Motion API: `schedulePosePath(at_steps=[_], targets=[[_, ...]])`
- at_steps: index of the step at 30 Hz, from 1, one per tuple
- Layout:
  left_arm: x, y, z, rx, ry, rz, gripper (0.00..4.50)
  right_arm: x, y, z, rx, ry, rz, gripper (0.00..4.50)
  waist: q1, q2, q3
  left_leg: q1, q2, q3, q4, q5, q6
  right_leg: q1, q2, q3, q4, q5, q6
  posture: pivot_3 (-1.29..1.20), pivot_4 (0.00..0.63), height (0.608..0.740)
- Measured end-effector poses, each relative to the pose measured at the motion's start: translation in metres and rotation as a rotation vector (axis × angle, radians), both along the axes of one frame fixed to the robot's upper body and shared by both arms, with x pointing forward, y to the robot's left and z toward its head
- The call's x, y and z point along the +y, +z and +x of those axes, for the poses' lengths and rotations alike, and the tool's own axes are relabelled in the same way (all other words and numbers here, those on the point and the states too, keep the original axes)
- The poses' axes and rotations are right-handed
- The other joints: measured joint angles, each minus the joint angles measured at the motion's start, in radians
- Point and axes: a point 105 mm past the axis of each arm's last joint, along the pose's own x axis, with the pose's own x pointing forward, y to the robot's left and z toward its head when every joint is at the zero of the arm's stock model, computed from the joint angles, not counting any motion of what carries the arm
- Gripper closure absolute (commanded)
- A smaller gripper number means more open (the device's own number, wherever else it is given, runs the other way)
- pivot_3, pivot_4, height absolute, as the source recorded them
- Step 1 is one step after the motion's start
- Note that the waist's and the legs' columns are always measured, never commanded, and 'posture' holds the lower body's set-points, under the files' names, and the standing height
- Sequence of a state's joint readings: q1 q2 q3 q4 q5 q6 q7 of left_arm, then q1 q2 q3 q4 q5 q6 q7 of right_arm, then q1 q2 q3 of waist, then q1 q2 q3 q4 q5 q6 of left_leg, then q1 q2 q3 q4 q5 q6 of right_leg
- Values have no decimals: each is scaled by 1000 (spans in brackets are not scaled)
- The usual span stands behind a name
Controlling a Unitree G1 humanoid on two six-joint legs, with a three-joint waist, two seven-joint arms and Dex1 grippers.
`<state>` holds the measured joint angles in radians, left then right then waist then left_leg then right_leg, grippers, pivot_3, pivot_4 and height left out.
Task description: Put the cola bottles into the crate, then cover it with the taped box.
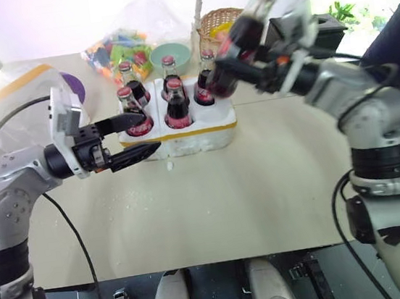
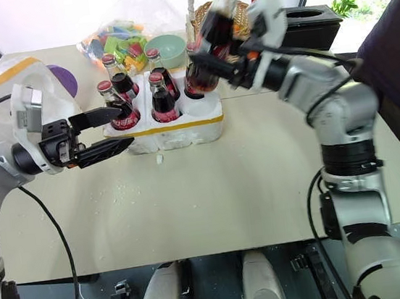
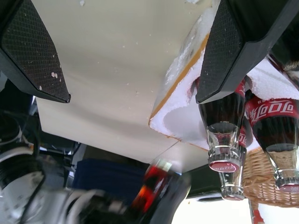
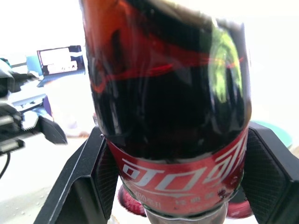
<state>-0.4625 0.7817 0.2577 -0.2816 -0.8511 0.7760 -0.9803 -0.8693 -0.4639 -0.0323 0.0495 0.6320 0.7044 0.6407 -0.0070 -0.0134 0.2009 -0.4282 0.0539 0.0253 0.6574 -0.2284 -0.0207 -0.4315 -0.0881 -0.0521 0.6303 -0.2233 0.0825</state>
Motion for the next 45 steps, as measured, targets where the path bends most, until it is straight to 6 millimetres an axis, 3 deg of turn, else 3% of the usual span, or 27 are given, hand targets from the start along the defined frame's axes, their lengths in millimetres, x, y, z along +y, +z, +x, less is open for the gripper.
schedulePosePath(at_steps=[3,8,11,15,17,20,22,25,28,31,34,39,45], targets=[[-1,2,0,-11,2,0,0,4,-31,16,55,-51,-94,1654,1,0,0,-2,0,0,0,0,0,-1,0,0,-1,0,0,0,150,740],[-3,3,-1,-19,3,3,0,12,-60,22,22,-71,-256,1654,-1,0,0,-1,0,0,0,0,0,-1,0,0,0,0,0,0,150,740],[-1,3,-1,-19,8,10,0,11,-69,25,45,-79,-276,242,0,0,0,-1,0,0,0,1,-1,-1,0,0,0,0,0,0,150,740],[14,4,2,-24,56,61,0,9,-72,26,51,-95,-285,62,-5,0,0,0,0,0,-1,0,-1,-1,0,0,1,0,0,0,150,740],[41,-1,1,8,117,134,0,3,-68,20,50,-92,-267,62,-6,0,0,0,0,1,-4,1,-1,-3,0,0,0,0,0,0,150,740],[92,1,0,34,251,242,0,-24,-59,7,70,-110,-244,62,-2,0,0,0,0,1,-9,1,-2,-6,0,0,0,-1,-1,0,150,740],[137,8,-4,55,365,345,0,-45,-42,-11,61,-99,-231,62,0,0,0,-1,0,2,-10,1,-3,-7,0,0,0,-2,-2,0,150,740],[187,22,-13,52,480,481,0,-59,-20,-32,33,-77,-219,62,-5,0,0,0,1,3,-11,1,-3,-8,0,0,-1,-4,-6,0,150,740],[228,32,-23,54,589,599,0,-71,-16,-40,53,-101,-230,62,-8,0,0,1,3,5,-10,1,-3,-9,0,0,-1,-4,-7,0,150,740],[262,30,-32,93,682,738,0,-77,-20,-44,85,-111,-233,62,-5,0,0,1,5,8,-10,1,-3,-10,0,0,0,-4,-10,0,150,740],[284,26,-34,126,760,822,0,-81,-21,-43,101,-137,-225,62,-1,-1,0,-1,5,8,-10,1,-3,-11,1,0,0,-3,-9,0,150,740],[302,35,-21,94,893,948,0,-85,-25,-43,119,-168,-220,62,11,-3,-1,-1,6,10,-9,1,-3,-11,1,0,0,-1,-5,0,150,740],[315,8,-8,192,955,1106,0,-92,-35,-46,166,-204,-201,62,19,-3,-1,-1,7,10,-9,1,-3,-11,2,0,0,-1,-5,0,150,740]])
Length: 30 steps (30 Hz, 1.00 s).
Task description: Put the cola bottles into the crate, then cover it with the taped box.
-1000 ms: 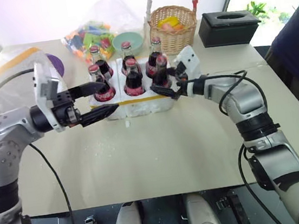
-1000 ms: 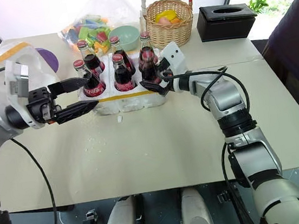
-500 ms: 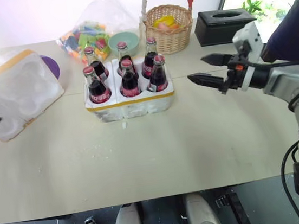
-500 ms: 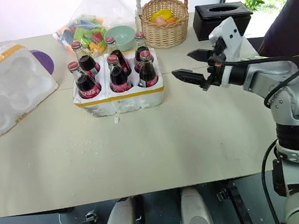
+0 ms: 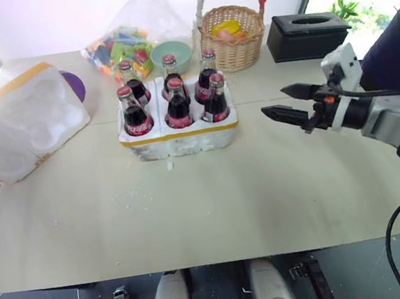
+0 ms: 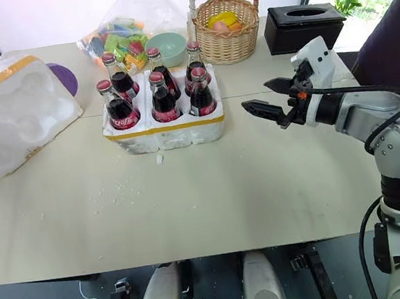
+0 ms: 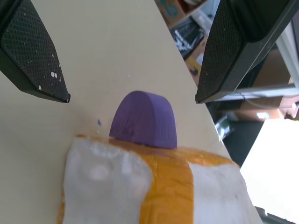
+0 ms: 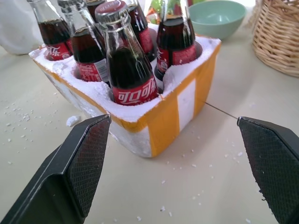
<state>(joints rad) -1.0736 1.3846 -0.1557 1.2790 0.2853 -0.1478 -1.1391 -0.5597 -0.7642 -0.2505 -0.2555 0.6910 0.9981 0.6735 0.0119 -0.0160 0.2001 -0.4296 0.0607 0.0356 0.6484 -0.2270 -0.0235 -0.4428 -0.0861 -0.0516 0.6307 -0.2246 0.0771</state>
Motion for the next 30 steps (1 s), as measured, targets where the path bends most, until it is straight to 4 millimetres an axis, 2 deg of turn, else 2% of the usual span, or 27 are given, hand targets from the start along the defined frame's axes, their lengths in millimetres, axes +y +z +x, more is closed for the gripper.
schedulePosePath(at_steps=[7,12,21,30], targets=[[-7,-23,20,63,11,38,0,-4,-1,1,10,-37,-1,62,0,-1,0,0,0,0,0,0,0,0,0,0,0,0,0,0,150,740],[-17,-22,33,50,11,1,0,-7,-5,1,20,-54,1,62,3,-1,0,0,0,0,1,0,0,0,1,0,1,0,0,0,150,740],[-48,-3,40,92,-77,-192,0,-5,-14,-3,37,-65,20,62,0,-3,-1,0,0,-1,3,0,0,1,1,0,1,0,0,0,150,740],[-42,16,40,50,-44,-133,0,-4,-20,-4,47,-73,27,62,-6,-3,-1,0,2,-1,2,0,0,0,3,0,2,0,0,0,150,740]])
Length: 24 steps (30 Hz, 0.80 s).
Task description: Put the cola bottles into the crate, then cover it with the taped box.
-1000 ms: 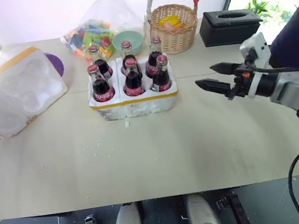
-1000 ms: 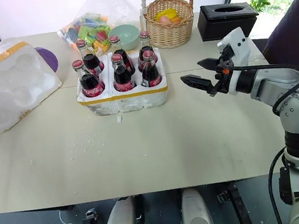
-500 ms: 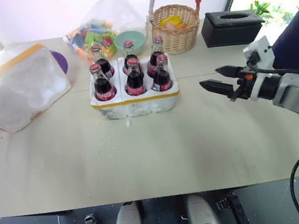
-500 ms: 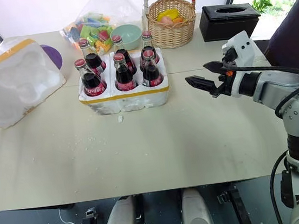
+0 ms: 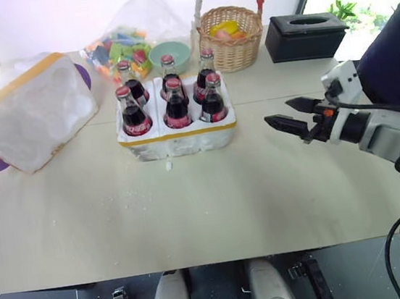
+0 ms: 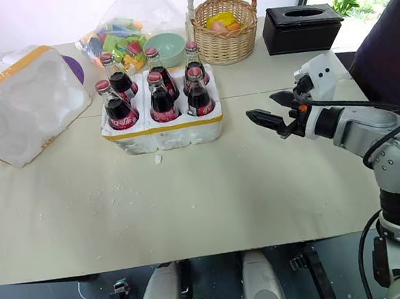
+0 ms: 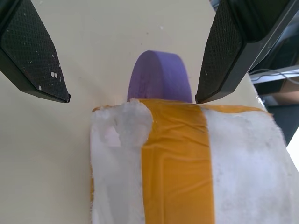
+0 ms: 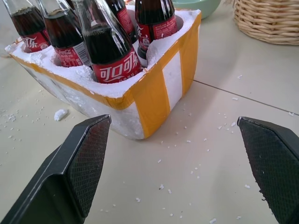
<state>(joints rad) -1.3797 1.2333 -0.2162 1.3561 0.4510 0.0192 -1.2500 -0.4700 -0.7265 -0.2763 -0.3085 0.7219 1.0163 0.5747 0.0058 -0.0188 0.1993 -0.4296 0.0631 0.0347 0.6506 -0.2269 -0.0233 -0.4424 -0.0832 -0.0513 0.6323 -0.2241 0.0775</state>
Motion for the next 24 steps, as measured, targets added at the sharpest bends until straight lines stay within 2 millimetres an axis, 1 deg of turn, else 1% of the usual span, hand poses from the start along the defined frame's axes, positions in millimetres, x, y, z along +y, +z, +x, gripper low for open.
schedulePosePath(at_steps=[2,4,6,8,13,16,21,24], targets=[[6,1,-3,4,22,37,0,-1,-2,-1,7,-1,1,62,0,0,0,0,0,0,0,0,0,0,0,0,0,0,0,0,150,740],[13,-2,-4,6,47,95,0,0,-4,-2,13,3,4,62,1,0,0,0,0,0,0,0,0,0,0,0,0,0,0,0,150,740],[21,-12,-4,12,73,149,0,0,-4,-3,11,6,3,62,1,0,0,0,0,0,0,0,0,0,0,1,1,0,0,0,150,740],[23,-21,0,9,90,181,0,0,-2,-3,5,6,2,62,2,0,0,0,0,0,1,0,0,0,1,1,1,0,0,0,150,740],[19,-44,13,3,90,201,0,0,-2,-4,7,15,7,62,7,-1,-1,0,0,0,2,0,0,1,1,1,1,0,0,0,150,740],[15,-53,20,-5,88,207,0,1,-2,-5,9,21,8,62,6,-1,-1,0,0,0,2,0,0,1,1,1,2,0,0,0,150,740],[8,-59,23,13,96,139,0,1,-2,-6,14,28,9,62,6,-1,-1,1,0,0,2,0,0,0,1,1,2,0,0,0,150,740],[-3,-58,20,73,74,23,0,2,0,-7,10,33,2,62,6,-2,-1,1,0,0,2,0,0,1,1,1,2,0,0,0,150,740]])
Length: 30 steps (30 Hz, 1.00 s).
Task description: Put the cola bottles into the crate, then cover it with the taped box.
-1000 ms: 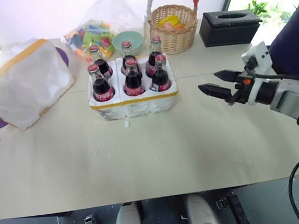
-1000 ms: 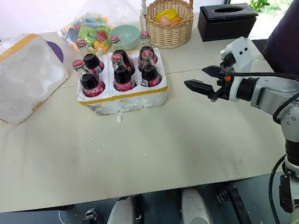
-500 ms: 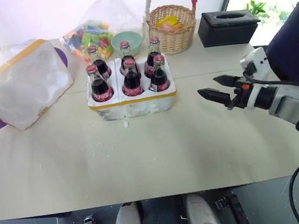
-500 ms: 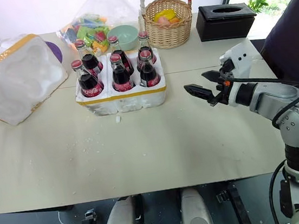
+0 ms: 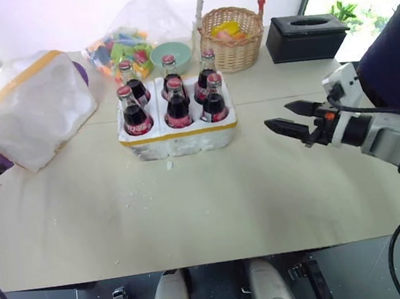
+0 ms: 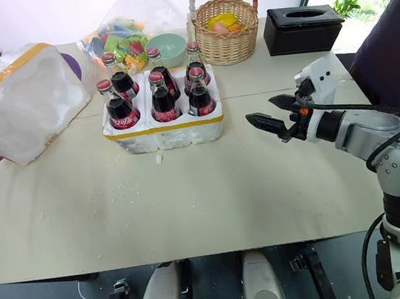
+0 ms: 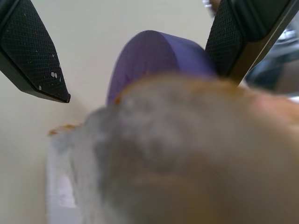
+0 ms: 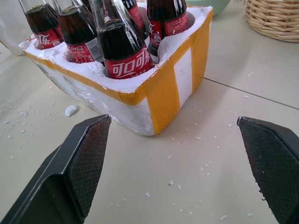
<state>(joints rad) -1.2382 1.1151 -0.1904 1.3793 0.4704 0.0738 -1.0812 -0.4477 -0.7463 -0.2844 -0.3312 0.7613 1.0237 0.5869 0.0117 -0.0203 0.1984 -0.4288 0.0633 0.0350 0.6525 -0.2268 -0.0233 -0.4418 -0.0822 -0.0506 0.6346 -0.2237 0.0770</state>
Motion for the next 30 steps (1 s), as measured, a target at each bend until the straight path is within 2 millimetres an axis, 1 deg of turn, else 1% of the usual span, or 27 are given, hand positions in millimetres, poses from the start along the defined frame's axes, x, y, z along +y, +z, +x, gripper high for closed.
schedulePosePath(at_steps=[3,7,11,15,18,21,25,30], targets=[[-6,4,-1,22,-13,-56,0,1,1,-1,-4,2,-2,62,0,0,0,0,0,0,0,0,0,0,0,0,0,0,0,0,150,740],[-4,8,1,-4,11,-49,0,1,-2,-2,0,-4,-6,62,0,0,0,0,0,0,0,0,0,0,0,0,0,0,0,0,150,740],[-5,19,8,-75,22,-30,0,1,-2,-2,1,-12,-6,62,0,0,0,0,0,0,0,0,0,0,0,0,0,0,0,0,150,740],[-7,23,17,-150,39,-26,0,3,-1,-3,-3,-8,-2,62,1,0,0,0,0,0,0,0,0,0,0,0,0,0,0,0,150,740],[-9,23,21,-182,48,-36,0,5,0,-4,-9,1,-1,62,0,0,0,0,0,0,1,0,0,0,0,0,1,0,0,0,150,740],[-9,24,22,-200,61,-64,0,4,-1,-4,-5,-1,-4,62,0,0,0,0,0,0,1,0,0,0,0,0,1,0,0,0,150,740],[-12,23,24,-232,91,-145,0,2,2,-7,-10,16,-33,62,0,-1,0,0,0,0,1,0,0,0,0,0,1,0,0,0,150,740],[-17,16,18,-168,84,-218,0,10,6,-21,-16,101,-44,62,0,-1,0,0,0,0,1,0,0,0,0,0,1,0,0,0,150,740]])
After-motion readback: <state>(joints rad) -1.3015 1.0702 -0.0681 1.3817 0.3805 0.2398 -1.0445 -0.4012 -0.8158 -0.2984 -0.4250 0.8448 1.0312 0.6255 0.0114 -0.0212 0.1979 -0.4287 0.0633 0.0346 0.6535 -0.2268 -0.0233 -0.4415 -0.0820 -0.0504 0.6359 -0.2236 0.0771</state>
